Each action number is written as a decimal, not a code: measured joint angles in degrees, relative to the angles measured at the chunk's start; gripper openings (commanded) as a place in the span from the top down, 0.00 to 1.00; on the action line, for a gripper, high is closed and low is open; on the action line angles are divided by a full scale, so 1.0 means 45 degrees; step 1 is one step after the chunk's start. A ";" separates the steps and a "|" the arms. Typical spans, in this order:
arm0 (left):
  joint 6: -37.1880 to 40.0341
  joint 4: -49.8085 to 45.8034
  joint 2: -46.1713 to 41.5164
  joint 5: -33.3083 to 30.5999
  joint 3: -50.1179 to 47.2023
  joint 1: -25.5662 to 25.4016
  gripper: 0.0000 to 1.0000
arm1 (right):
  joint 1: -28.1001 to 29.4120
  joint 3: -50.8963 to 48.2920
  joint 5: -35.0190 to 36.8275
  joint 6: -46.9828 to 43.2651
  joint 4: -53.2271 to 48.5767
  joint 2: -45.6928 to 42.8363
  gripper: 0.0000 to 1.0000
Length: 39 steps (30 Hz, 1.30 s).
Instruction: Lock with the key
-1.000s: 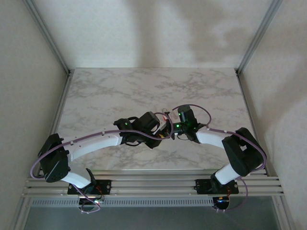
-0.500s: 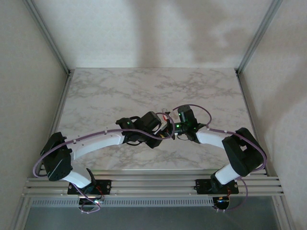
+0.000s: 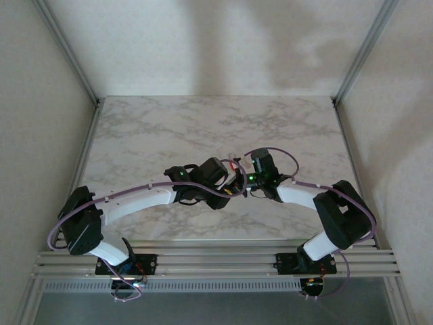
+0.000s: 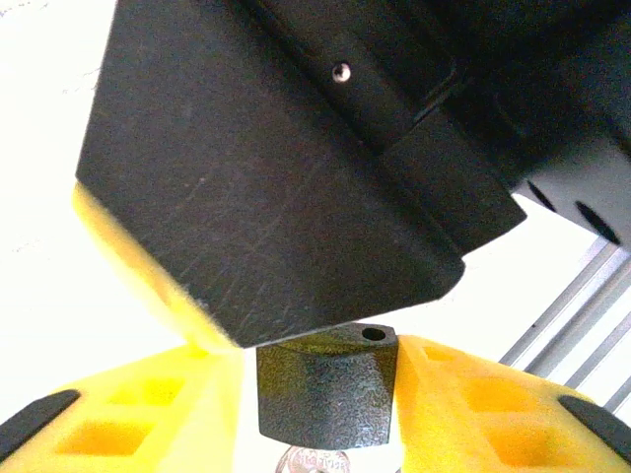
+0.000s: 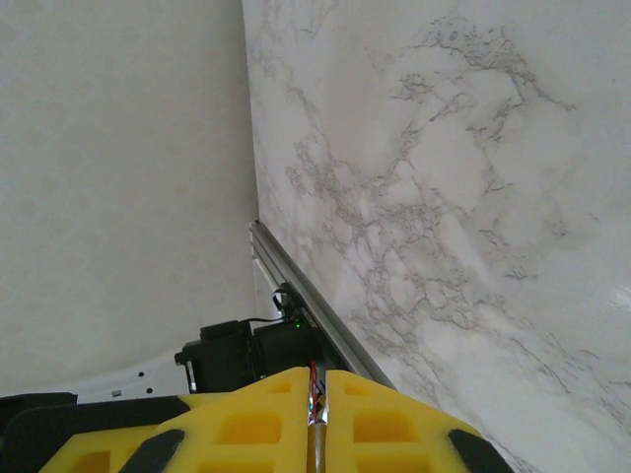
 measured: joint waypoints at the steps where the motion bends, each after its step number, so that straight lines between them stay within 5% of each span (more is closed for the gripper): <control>1: 0.0015 0.0000 0.0000 -0.0034 0.0000 0.0000 0.55 | 0.0000 0.0000 0.0019 -0.0005 -0.0019 0.0000 1.00; 10: 0.0078 -0.0068 -0.0024 -0.0189 0.0015 0.0000 0.53 | 0.0000 0.0000 0.0087 -0.0097 -0.0121 0.0000 1.00; 11: 0.0083 -0.0092 -0.0053 -0.0228 0.0034 0.0000 0.43 | -0.0005 0.0000 0.0092 -0.0121 -0.0136 0.0000 1.00; 12: 0.0087 -0.0102 -0.0117 -0.0306 0.0044 0.0000 0.02 | -0.0015 0.0000 0.0092 -0.0141 -0.0151 0.0000 1.00; 27: -0.0355 0.0597 -0.4012 -0.1263 -0.0782 0.0010 0.00 | -0.0204 -0.0107 0.0423 -0.0228 -0.0359 -0.0170 1.00; 32: -0.2200 0.1860 -0.6275 -0.1982 -0.2458 0.0010 0.00 | -0.0330 -0.0155 0.0695 -0.0282 -0.0364 -0.0631 1.00; 39: -0.6266 0.6183 -1.0326 -0.1443 -0.6887 0.0010 0.00 | -0.0466 -0.0476 0.1477 -0.0617 -0.0408 -0.1598 1.00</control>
